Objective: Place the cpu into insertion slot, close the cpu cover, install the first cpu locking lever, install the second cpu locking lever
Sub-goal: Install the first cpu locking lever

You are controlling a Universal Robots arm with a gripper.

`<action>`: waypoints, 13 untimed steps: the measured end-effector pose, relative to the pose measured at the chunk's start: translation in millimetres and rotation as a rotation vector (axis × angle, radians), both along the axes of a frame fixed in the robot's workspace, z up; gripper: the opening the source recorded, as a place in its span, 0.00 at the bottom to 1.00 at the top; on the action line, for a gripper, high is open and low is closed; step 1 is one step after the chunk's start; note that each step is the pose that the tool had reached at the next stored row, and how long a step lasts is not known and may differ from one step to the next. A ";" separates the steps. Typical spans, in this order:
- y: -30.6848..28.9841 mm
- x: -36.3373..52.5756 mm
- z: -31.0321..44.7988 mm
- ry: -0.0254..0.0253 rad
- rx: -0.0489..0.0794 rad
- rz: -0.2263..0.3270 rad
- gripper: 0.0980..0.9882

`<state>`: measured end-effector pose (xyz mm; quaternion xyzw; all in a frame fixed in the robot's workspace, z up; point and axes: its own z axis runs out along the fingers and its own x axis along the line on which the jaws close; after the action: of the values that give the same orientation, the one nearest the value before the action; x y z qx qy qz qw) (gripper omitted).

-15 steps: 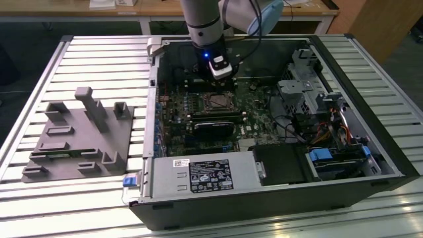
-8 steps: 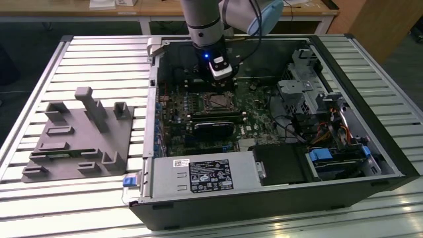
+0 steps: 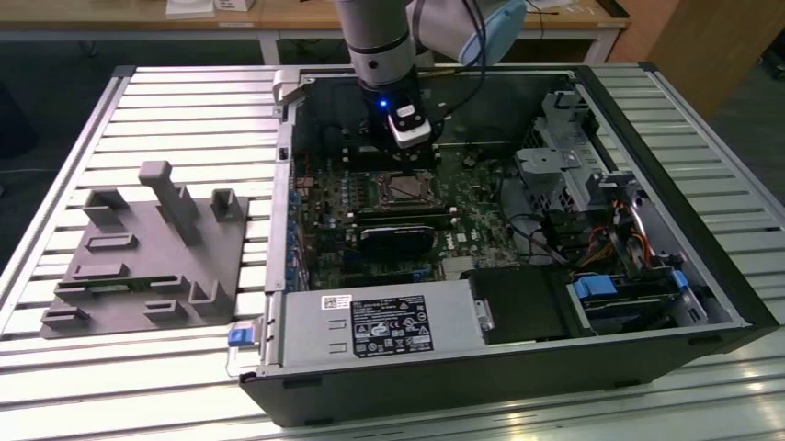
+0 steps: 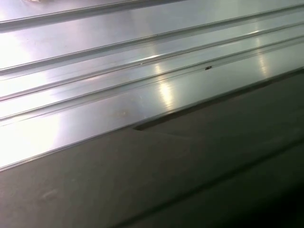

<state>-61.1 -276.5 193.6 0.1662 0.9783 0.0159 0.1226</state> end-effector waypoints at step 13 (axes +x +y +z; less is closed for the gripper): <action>-0.1 -0.1 19.3 0.0008 -0.001 0.000 0.01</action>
<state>-61.2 -276.6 212.9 0.1662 0.9784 0.0155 0.1222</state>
